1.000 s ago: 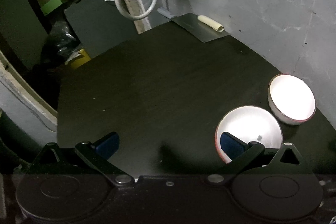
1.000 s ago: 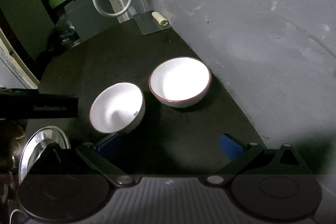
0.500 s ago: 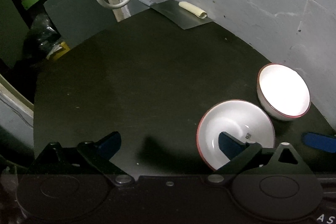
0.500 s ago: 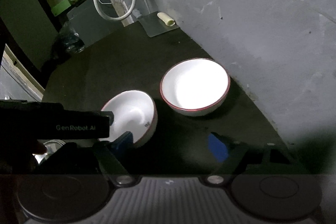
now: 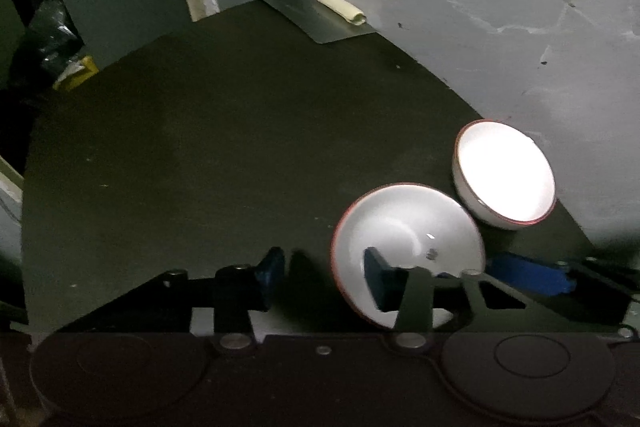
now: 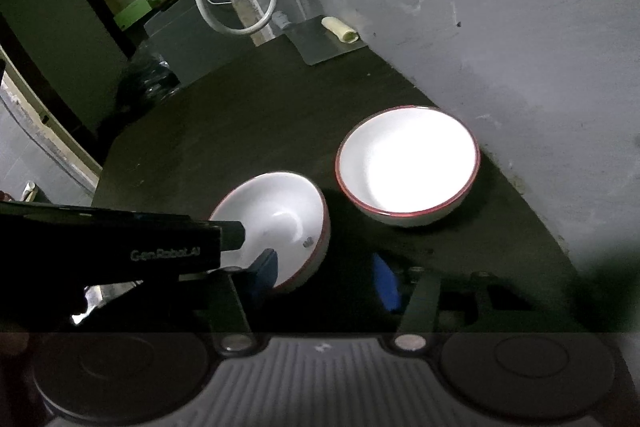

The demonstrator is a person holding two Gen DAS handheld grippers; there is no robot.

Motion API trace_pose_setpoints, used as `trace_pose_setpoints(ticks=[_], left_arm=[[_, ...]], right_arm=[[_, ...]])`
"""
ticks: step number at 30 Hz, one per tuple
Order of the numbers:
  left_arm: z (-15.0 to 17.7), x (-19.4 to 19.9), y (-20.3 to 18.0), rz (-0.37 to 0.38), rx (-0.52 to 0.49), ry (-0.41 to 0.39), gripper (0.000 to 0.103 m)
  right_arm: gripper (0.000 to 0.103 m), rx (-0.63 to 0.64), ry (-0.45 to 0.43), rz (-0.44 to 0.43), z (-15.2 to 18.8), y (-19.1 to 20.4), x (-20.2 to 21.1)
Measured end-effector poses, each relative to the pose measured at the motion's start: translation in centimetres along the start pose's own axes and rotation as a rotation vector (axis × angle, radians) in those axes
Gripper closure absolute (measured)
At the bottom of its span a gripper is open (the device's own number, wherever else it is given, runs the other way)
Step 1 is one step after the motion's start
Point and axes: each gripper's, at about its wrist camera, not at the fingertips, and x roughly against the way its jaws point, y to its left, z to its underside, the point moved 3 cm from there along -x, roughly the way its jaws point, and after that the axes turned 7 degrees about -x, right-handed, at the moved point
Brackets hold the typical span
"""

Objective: Organize plates and bowls
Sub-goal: 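Close both grippers on the white bowl rim and lift it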

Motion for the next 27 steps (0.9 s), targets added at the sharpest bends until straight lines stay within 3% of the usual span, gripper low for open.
trace_pose_setpoints(ticks=[4,10,18,27], left_arm=[[0.0,-0.3,0.2,0.049,0.029,0.003,0.078],[0.0,-0.7,0.5,0.105,0.065,0.005,0.093],[0.8,0.0,0.7,0.135,0.09,-0.001,0.095],[1.2,3.2,0.7,0.099,0.134,-0.065,0.095]], right_arm=[[0.056,0.006,0.007,-0.01,0.0,0.2,-0.3],[0.072,0.005,0.02,-0.039,-0.1,0.3,-0.8],[0.078,0.03,0.028,-0.047,0.0,0.2,-0.6],[0.078,0.095,-0.012,-0.093,0.0,1.4,1.6]])
